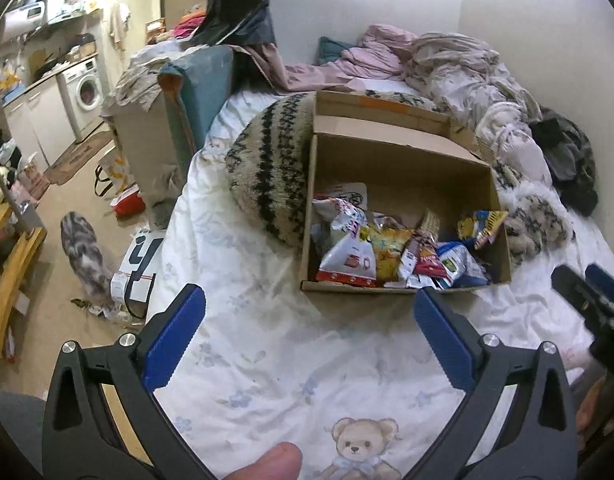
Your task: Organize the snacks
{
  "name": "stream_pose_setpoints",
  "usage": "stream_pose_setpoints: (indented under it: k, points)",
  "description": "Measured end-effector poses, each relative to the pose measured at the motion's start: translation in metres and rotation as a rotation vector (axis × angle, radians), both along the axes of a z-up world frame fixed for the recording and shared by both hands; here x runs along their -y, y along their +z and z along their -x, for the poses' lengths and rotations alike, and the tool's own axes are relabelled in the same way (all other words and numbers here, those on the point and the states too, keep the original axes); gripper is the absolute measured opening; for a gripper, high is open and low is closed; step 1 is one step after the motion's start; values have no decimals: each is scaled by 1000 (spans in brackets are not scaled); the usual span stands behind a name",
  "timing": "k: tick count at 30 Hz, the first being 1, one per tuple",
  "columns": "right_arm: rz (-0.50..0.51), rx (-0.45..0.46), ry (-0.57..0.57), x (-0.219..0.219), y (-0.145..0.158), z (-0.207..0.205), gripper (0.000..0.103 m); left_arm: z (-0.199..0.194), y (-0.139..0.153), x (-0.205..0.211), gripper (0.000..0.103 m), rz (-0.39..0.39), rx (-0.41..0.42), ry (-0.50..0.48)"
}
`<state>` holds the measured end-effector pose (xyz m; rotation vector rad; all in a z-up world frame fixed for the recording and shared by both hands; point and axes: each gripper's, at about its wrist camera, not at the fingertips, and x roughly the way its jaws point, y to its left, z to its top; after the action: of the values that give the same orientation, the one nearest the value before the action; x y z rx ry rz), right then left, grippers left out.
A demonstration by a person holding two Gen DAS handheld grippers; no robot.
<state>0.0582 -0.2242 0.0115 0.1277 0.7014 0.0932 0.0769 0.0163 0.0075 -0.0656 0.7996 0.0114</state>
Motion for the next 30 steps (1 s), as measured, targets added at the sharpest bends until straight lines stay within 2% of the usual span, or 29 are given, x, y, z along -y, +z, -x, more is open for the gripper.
stream_pose_setpoints:
  k: [5,11,30]
  points:
    - [21,-27,1,-7,-11,-7,103,-1,-4,0,103,-15,-1,4]
    - [58,-9,17,-16,-11,-6,103,1,-4,6,103,-26,2,-20]
    - [62,-9,17,-17,-11,-5,103,6,0,10,103,-37,17,-33]
